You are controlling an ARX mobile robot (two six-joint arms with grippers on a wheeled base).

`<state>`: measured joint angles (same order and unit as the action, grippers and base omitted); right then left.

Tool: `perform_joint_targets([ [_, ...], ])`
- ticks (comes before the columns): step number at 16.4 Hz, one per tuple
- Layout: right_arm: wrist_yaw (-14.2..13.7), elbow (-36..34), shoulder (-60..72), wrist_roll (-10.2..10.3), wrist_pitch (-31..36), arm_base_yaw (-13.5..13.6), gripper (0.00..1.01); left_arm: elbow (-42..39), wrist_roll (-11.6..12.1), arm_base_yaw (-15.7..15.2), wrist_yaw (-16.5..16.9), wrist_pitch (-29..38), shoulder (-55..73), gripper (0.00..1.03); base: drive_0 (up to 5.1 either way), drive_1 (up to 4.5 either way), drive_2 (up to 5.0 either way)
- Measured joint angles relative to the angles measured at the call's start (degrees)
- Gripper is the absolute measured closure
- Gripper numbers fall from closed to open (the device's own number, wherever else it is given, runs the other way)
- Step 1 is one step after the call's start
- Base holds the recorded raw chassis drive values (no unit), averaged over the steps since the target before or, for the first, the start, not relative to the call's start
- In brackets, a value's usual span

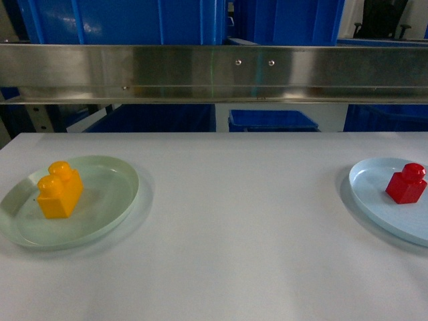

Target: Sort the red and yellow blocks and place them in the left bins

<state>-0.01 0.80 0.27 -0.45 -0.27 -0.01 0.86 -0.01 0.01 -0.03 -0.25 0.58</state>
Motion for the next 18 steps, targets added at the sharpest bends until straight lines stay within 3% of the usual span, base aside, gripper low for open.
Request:
perform_joint_targets([
  [8,0.00,-0.02,0.00,0.00,0.00,0.00,0.03,0.00,0.00,0.00,0.00,0.00,0.00,0.05,0.0,0.00,0.0],
  [10,0.00,-0.02,0.02,0.00,0.02,0.00,0.03,0.15,-1.05,-0.59,2.05,0.13,1.22,0.05,0.0,0.00,0.0],
  [11,2.40,0.13,1.99,0.28,2.99,-1.09,0.03,1.53,-2.67,-0.61,3.52,1.62,5.53,0.05,0.0,0.00,0.0],
  [12,4.92,1.55,7.96,0.94,7.63,-3.85,0.03,5.35,-4.57,1.14,4.74,5.88,12.90,0.05,0.0,0.00,0.0],
  [13,5.27,5.42,18.14,1.60,15.19,-4.70,0.03,10.93,-5.86,2.56,7.13,13.05,21.46,0.05,0.0,0.00,0.0],
  [15,6.12,11.82,29.14,2.47,21.73,-4.15,0.03,16.61,-6.14,2.36,8.02,17.79,29.83,0.05,0.0,0.00,0.0],
  [16,6.10,21.33,41.57,3.78,21.75,-2.58,0.03,24.74,-6.21,1.44,9.18,18.47,41.55,0.05,0.0,0.00,0.0],
  [18,5.03,39.54,69.70,5.49,15.34,1.66,0.03,41.38,-6.54,-0.35,9.14,11.02,68.30,0.05,0.0,0.00,0.0],
])
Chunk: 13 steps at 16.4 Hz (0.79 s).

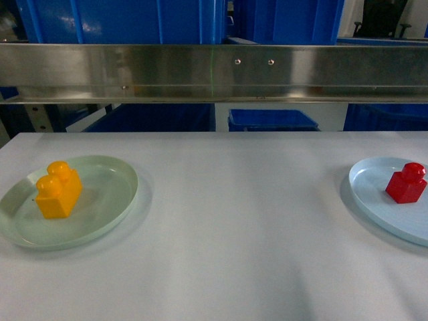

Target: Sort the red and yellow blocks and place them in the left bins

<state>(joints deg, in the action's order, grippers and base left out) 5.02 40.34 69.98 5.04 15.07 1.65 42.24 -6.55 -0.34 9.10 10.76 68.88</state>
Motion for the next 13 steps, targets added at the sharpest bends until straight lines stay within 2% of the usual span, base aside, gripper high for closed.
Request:
perform_joint_targets([
  [1,-2.82,5.55,10.01,0.52,-1.11,0.77,0.03,5.27,-1.46,-0.24,0.11,-4.44,8.81,0.05,0.0,0.00,0.0],
  [2,-3.69,7.78,14.75,0.87,-1.55,0.59,0.03,7.89,-2.71,0.15,-0.20,-6.36,13.22,0.05,0.0,0.00,0.0],
  [3,-5.88,8.13,18.84,0.55,0.00,0.61,0.03,9.27,-3.37,0.87,-1.09,-5.03,17.42,0.05,0.0,0.00,0.0],
  [4,-7.23,8.13,21.88,-0.13,1.60,0.72,0.03,9.31,-3.21,1.86,-2.73,-3.10,20.04,0.05,0.0,0.00,0.0],
  [5,-8.31,8.09,24.52,-0.42,3.39,0.59,0.03,8.74,-2.01,3.43,-2.80,-1.11,21.81,0.05,0.0,0.00,0.0],
  [7,-8.44,8.04,24.35,-0.59,3.93,0.61,0.03,5.95,-0.96,4.15,-2.99,3.43,20.63,0.05,0.0,0.00,0.0],
  [10,-8.48,8.04,24.17,-0.61,3.85,0.61,0.03,5.86,-0.70,3.87,-3.32,3.65,19.52,0.05,0.0,0.00,0.0],
  [13,-9.31,8.00,24.55,-0.57,-0.09,1.33,0.03,5.86,-0.66,3.89,-3.30,3.78,19.54,0.05,0.0,0.00,0.0],
])
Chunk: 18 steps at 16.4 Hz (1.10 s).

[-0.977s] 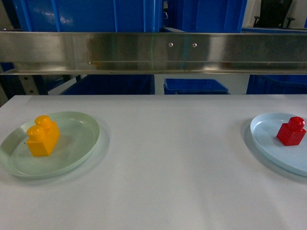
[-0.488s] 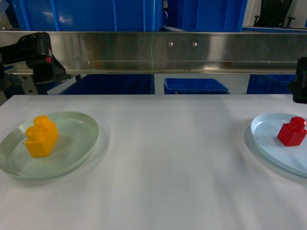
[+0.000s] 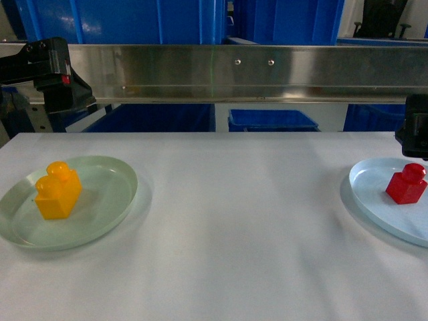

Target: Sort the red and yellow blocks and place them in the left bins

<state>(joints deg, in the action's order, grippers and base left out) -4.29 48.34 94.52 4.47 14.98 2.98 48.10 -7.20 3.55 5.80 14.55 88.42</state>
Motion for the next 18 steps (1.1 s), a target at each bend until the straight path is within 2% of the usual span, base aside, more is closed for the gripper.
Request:
perform_joint_targets([
  [2,1.33,-0.33,0.04,-3.34,0.00,-2.08,0.03,0.00,0.07,-0.02,-0.04,0.00,0.00,0.05,0.0,0.00,0.0],
  [3,1.70,-0.33,0.22,-4.11,-0.22,-2.82,0.03,0.00,0.07,-0.02,-0.04,0.04,0.00,0.05,0.0,0.00,0.0],
  [5,4.66,2.01,4.44,-7.65,-0.50,-5.05,0.03,0.00,0.07,0.00,-0.02,0.00,0.00,0.05,0.0,0.00,0.0],
  [7,8.66,6.78,10.23,-9.31,-0.39,-5.66,0.03,0.00,0.07,0.00,0.00,-0.02,0.00,0.05,0.0,0.00,0.0],
  [8,12.28,12.26,15.23,-9.73,-0.42,-5.68,0.03,0.00,0.07,0.00,-0.02,0.00,0.00,0.05,0.0,0.00,0.0],
  [10,12.66,15.45,18.47,-10.47,-1.57,-5.79,0.03,0.00,0.07,0.00,-0.02,0.04,0.00,0.05,0.0,0.00,0.0],
  [13,12.70,15.82,20.15,-10.51,-4.20,-7.13,0.03,0.00,0.09,0.00,-0.04,0.07,0.00,0.05,0.0,0.00,0.0],
  [16,12.74,15.19,20.09,-9.79,-4.74,-7.48,0.03,0.00,0.09,0.00,-0.02,0.02,0.00,0.05,0.0,0.00,0.0],
  [18,13.35,14.49,20.11,-8.39,-5.57,-7.39,0.03,0.00,0.09,0.00,-0.02,0.02,0.00,0.05,0.0,0.00,0.0],
])
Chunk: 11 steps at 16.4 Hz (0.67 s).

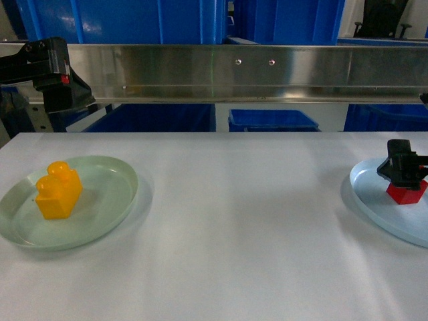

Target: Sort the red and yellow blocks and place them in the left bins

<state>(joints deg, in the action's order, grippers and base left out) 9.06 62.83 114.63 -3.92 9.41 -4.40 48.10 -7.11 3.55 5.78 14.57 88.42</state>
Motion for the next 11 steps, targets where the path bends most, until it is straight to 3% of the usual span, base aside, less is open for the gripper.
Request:
perform_joint_targets([
  [5,0.28,-0.70,0.20,2.69,-0.57,0.33,0.03,0.00,0.00,0.00,0.00,0.00,0.00,0.05,0.0,0.00,0.0],
  [11,0.94,-1.38,1.81,2.84,0.63,0.66,0.03,0.00,0.00,0.00,0.00,0.00,0.00,0.05,0.0,0.00,0.0],
])
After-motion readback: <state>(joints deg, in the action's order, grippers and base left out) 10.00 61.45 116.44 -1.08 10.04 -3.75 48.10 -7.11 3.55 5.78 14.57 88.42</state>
